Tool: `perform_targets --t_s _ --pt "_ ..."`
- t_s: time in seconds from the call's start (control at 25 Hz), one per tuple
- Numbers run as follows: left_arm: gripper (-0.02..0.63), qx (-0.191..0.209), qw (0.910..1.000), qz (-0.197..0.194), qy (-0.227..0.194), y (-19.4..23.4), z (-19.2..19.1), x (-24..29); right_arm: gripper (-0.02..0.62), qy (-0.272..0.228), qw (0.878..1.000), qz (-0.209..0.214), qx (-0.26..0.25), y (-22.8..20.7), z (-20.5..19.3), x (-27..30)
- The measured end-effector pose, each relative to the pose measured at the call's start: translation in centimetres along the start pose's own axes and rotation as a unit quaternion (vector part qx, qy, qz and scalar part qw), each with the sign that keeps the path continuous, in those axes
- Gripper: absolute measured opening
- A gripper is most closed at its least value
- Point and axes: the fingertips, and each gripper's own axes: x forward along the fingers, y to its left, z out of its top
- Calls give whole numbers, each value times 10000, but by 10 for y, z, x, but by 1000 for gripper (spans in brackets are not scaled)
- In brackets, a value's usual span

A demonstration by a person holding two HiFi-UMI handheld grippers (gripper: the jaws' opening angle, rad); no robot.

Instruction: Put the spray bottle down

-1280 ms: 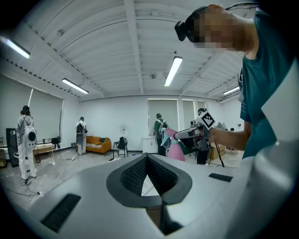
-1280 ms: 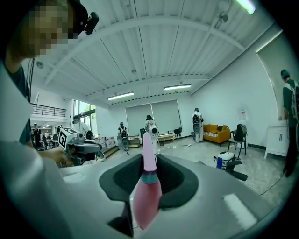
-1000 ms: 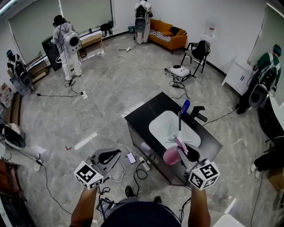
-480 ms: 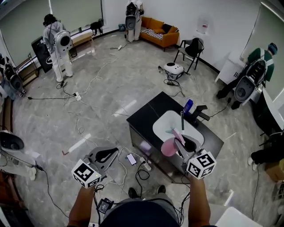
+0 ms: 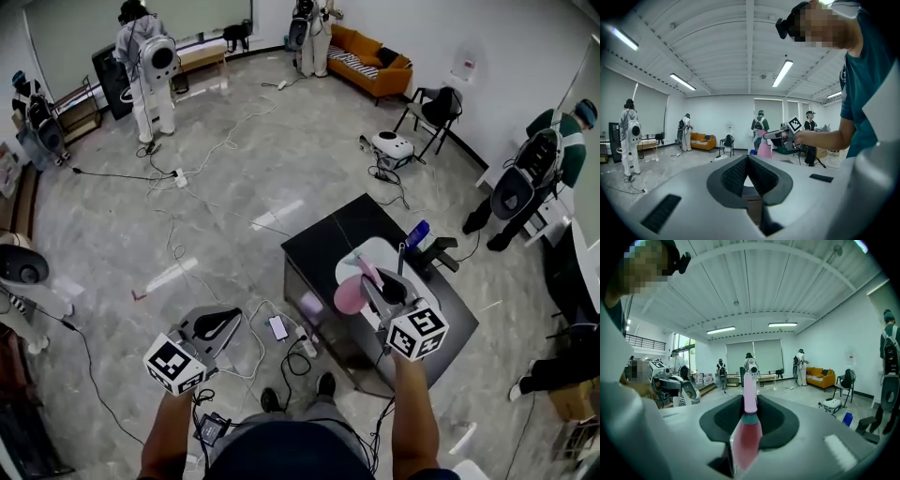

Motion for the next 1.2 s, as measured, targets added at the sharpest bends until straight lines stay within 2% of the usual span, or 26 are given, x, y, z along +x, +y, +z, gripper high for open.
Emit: perform_targets --t_s 0.36,0.52,0.92,1.2 --pt "5 -217 9977 629 99 12 -13 1 104 216 9985 510 -54 -29 -28 62" --pt "5 -410 9944 960 156 17 -31 -1 104 304 9969 722 -59 -39 -47 90" --pt "5 -718 9856 1496 327 18 -64 9 104 499 9930 1073 -5 -72 -117 150" --pt "5 -941 9798 1706 460 18 -93 24 106 571 9898 1307 -11 -88 -164 180"
